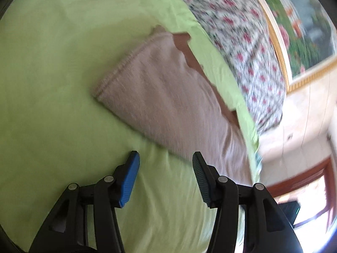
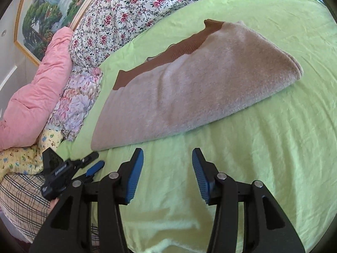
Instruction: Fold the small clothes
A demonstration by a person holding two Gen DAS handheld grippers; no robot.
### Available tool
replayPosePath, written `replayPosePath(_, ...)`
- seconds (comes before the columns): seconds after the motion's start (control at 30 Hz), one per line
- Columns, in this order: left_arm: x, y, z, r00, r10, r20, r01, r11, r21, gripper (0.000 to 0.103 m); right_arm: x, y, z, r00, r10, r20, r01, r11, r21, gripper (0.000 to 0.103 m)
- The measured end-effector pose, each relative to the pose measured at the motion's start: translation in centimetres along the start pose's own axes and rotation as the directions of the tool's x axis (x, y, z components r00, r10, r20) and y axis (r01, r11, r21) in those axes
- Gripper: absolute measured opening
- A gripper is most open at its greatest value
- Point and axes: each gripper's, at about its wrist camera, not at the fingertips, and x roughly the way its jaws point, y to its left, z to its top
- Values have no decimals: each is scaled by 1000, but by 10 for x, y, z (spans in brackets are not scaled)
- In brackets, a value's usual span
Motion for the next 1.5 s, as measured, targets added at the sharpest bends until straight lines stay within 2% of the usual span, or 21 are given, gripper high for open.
replayPosePath(0.07, 7, 3, 10, 999, 1, 35, 1, 999, -34, 53, 0, 2, 0, 1000, 3, 2, -3, 1000, -3, 49)
replayPosePath(0.27, 29, -4, 41, 992, 62, 106, -58, 998, -40, 52, 2, 5, 1, 1000, 7, 3, -7, 1000, -1, 49)
replayPosePath(0.4, 42, -9, 59, 988, 92, 125, -87, 995, -44, 50, 4, 1, 7, 1000, 4, 0, -4, 1000, 13, 49)
replayPosePath(0.43, 45, -12, 62, 988, 95, 124, -91, 995, -38, 48, 4, 0, 10, 1000, 4, 1, -4, 1000, 15, 49)
replayPosePath(0.47, 47, -15, 65, 988, 96, 123, -94, 995, -25, 34, 5, -2, 13, 1000, 3, 2, -3, 1000, 16, 49)
replayPosePath(0.53, 53, -28, 69, 987, 109, 118, -112, 993, 24, 11, 4, -7, 22, 1000, -5, 12, 4, 1000, 17, 49)
replayPosePath(0.6, 52, -45, 68, 978, 143, 152, -158, 983, 89, 9, 3, -14, 35, 1000, -7, 26, 6, 1000, 23, 49)
replayPosePath(0.67, 52, -73, 64, 967, 171, 190, -206, 961, 183, 7, 2, -22, 50, 999, -11, 43, 10, 1000, 24, 49)
replayPosePath(0.77, 55, -117, 53, 968, 140, 209, -201, 929, 311, 6, 1, -31, 74, 997, -40, 69, 40, 999, 12, 49)
replayPosePath(0.87, 71, -161, 34, 980, 91, 177, -162, 884, 439, 6, 4, -40, 98, 994, -67, 81, 67, 998, 2, 49)
replayPosePath(0.93, 85, -183, 17, 984, 81, 158, -151, 848, 508, 6, 9, -46, 114, 997, -42, 68, 41, 999, 8, 49)
replayPosePath(1.0, 108, -200, -1, 989, 85, 123, -141, 809, 571, 6, 16, -48, 130, 998, -25, 50, 25, 1000, -3, 49)
replayPosePath(1.1, 148, -206, -21, 992, 119, 49, -124, 781, 612, 6, 31, -45, 148, 1000, -3, 15, 3, 1000, -18, 50)
replayPosePath(1.2, 175, -203, -30, 988, 153, 0, -120, 776, 619, 6, 56, -48, 161, 995, 91, -49, -90, 996, 22, 53)
replayPosePath(1.27, 175, -204, -30, 990, 143, 8, -117, 777, 619, 6, 75, -48, 166, 989, 112, -95, -109, 993, 39, 65)
replayPosePath(1.4, 170, -204, -21, 994, 106, -12, -79, 802, 592, 6, 115, -38, 172, 974, 150, -169, -148, 989, 29, 65)
replayPosePath(1.5, 171, -207, -18, 994, 107, -15, -77, 800, 595, 6, 135, -25, 179, 964, 192, -182, -192, 981, 19, 65)
